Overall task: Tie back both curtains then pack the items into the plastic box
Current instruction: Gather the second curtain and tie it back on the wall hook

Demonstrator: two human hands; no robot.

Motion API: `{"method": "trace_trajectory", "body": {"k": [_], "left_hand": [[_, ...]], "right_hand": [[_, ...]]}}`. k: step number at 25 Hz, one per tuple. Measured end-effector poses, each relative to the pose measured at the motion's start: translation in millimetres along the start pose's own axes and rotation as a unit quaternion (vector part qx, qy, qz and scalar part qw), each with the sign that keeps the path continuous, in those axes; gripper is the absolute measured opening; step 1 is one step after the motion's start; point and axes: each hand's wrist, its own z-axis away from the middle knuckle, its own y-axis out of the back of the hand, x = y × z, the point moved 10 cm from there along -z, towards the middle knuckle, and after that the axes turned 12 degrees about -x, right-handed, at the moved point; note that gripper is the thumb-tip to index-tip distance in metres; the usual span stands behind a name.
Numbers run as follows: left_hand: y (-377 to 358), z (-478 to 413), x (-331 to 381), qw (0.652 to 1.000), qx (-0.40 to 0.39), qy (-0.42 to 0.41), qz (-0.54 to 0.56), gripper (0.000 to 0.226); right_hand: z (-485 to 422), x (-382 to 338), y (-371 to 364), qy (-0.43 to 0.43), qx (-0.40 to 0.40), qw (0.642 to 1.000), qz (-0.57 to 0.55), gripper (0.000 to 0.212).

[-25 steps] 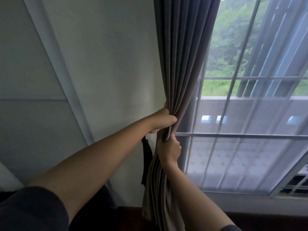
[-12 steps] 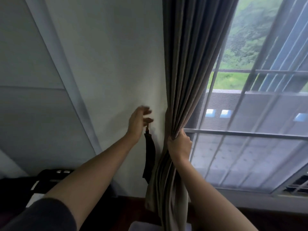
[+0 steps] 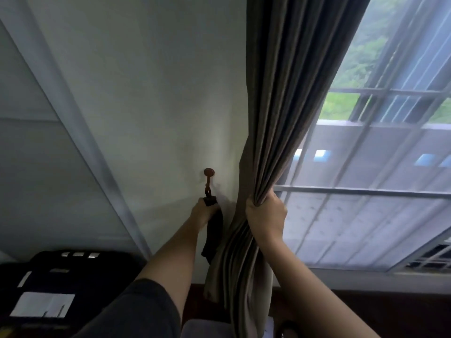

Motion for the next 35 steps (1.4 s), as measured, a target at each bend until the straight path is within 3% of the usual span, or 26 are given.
{"method": "trace_trajectory", "body": {"k": [3,5,9,13,18,20,23,27,35], "left_hand": [[16,29,-16,0.987,0.092,0.022,-0.128,0.049],[31,58,-20,0.955,0.160,0.020,-0.248,0.050],[43,93,-28,0.904,0.190,-0.009,-0.383,0.050],[36,128,-42,0.920,0.231,0.008,-0.316,0.023],[-29,123,-51,0.977,0.089,0.031,-0.190,0.021],[-31,131,-54,0.987,0.108,0.039,-0.108,0.023],[-21,157,-39,0.969,0.204,0.025,-0.139,0.024],[-47,180,26,0.958,0.190,-0.106,-0.189,0.019],[-90,194,68,0.933,0.225,-0.152,-0.237,0.021]], "right_hand": [[1,3,2,-0.012,-0.001,1.000,-0.004,0.014],[4,2,3,-0.011,-0.005,1.000,-0.014,0.013],[9,-1,6,-0.021,-0.014,1.000,-0.007,0.019],[16,2,8,-0.028,-0.026,0.999,-0.008,0.022],[20,4,13,-0.027,-0.038,0.999,-0.022,0.025],[22,6,16,-0.025,-0.044,0.998,-0.026,0.027],[22,8,17,-0.023,-0.045,0.998,-0.030,0.027],[18,7,16,-0.030,-0.046,0.998,-0.030,0.023],[19,-1,5,-0.079,-0.107,0.988,-0.078,0.024]]}}
